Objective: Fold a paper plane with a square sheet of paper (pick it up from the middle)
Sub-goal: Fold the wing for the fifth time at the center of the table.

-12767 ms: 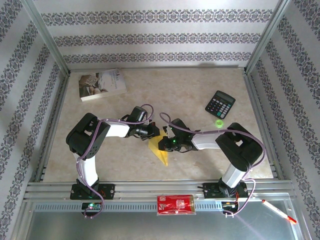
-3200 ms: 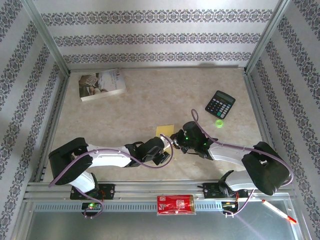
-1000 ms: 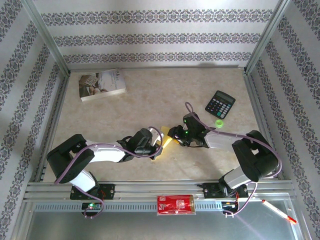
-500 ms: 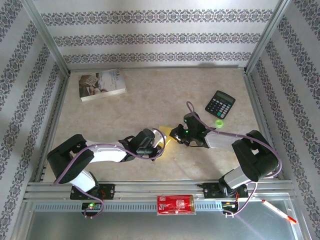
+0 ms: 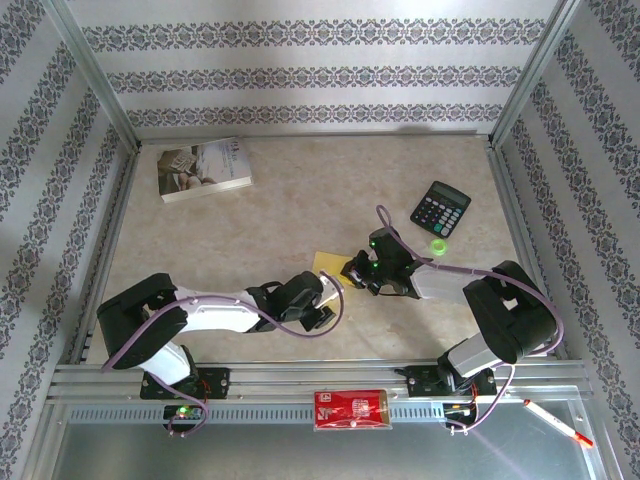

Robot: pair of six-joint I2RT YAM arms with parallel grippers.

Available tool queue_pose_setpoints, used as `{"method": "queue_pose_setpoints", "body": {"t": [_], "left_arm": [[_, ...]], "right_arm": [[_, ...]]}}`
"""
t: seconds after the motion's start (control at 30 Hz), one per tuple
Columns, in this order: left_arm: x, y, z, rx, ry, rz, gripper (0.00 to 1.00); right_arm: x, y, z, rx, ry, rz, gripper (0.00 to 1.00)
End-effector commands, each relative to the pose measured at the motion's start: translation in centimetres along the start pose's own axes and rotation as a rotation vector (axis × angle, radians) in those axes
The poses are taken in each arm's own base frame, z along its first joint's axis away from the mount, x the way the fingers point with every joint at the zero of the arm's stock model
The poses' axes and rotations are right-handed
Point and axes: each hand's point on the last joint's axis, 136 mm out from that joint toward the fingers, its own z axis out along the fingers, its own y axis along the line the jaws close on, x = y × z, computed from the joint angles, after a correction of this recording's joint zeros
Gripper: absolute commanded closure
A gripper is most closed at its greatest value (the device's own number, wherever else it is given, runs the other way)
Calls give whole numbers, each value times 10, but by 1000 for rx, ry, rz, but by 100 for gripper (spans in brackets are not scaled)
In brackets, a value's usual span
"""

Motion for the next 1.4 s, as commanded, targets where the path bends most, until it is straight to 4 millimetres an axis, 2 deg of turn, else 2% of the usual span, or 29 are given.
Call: {"method": "queue_pose_setpoints", "body": {"t": [0.0, 0.17, 0.33, 0.73, 0.93, 1.1, 1.37], "left_arm": [[-2, 11, 0, -121, 24, 128, 43], [-7, 15, 8, -185, 42, 178, 41], [-12, 18, 11, -220, 40, 186, 46], [-15, 14, 6, -191, 10, 131, 73], [-14, 7, 7, -146, 14, 110, 78], [-15, -2, 8, -92, 3, 74, 81], [-14, -5, 8, -77, 8, 40, 75]], "right_arm": [[2, 7, -5, -40, 12, 33, 100], [3, 7, -7, -49, 14, 47, 100], [4, 4, -7, -48, 11, 53, 100], [4, 1, -6, -42, 8, 52, 100], [4, 0, -7, -39, 4, 51, 100], [3, -2, -6, -32, 2, 51, 100], [3, -3, -6, -29, 4, 48, 100]]}}
